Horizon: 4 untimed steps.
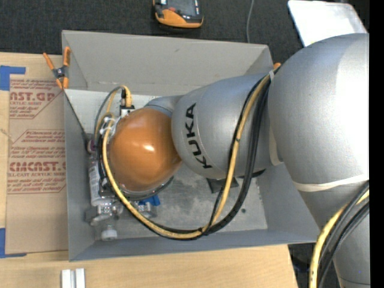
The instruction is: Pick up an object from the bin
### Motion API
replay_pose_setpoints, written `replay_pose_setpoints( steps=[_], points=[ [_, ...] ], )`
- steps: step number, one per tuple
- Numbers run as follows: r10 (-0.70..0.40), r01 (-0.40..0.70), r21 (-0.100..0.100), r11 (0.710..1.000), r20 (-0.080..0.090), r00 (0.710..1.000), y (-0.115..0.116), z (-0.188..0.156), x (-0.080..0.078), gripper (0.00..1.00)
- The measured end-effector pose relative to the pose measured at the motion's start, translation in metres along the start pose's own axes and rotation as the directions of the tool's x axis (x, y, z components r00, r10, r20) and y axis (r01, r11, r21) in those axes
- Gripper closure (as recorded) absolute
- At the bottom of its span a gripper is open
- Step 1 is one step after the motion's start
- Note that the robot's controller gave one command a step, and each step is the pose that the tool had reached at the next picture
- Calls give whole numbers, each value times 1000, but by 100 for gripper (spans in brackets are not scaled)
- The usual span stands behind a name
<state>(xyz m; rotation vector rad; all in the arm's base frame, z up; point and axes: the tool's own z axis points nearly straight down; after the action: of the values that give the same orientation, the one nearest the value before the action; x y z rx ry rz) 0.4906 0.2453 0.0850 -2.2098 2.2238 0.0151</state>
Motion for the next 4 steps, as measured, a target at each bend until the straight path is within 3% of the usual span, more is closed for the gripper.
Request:
replay_pose_setpoints(
  steps=[1, 2, 3, 4],
  points=[
    [-214, 214, 1, 977, 2, 977, 2, -8, 7, 0],
    [-543, 543, 0, 840, 5, 840, 8, -9, 1, 0],
    [-549, 549, -7, 836, 7, 836, 8, -29, 1, 0],
    [-540, 540, -2, 841, 10, 841, -23, -22, 13, 0]
  ],
)
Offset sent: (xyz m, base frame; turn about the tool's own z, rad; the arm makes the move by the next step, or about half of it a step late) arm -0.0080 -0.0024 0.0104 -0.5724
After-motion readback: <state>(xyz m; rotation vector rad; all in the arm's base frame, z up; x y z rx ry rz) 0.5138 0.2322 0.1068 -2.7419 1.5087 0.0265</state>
